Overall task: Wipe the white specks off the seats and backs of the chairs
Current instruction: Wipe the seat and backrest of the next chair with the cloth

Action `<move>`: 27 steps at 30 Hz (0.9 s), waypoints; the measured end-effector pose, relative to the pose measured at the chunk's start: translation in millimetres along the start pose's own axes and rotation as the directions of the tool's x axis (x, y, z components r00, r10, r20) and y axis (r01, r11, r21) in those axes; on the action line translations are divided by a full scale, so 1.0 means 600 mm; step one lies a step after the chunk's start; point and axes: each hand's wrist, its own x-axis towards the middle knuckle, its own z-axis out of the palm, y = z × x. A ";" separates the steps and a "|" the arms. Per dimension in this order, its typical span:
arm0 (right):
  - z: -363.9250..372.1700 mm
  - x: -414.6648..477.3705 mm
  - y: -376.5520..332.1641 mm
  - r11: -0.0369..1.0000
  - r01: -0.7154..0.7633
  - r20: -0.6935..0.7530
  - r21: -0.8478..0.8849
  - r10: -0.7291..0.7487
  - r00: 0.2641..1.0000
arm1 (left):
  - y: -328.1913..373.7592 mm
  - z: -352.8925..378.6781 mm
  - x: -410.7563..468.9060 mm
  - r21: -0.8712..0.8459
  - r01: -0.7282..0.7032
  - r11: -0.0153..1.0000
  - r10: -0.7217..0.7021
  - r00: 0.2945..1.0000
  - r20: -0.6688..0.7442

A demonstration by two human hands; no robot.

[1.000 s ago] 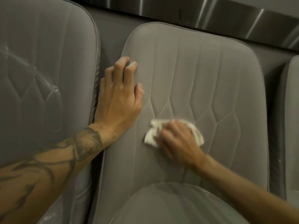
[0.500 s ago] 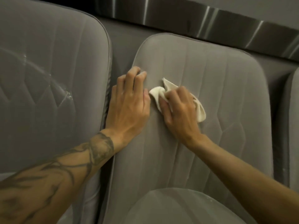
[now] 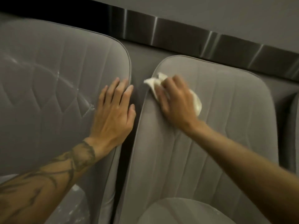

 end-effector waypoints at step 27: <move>0.021 -0.268 -0.114 0.956 -0.148 0.203 0.252 0.097 0.974 | -0.003 0.011 -0.003 -0.082 -0.005 0.997 -0.001 0.997 -0.075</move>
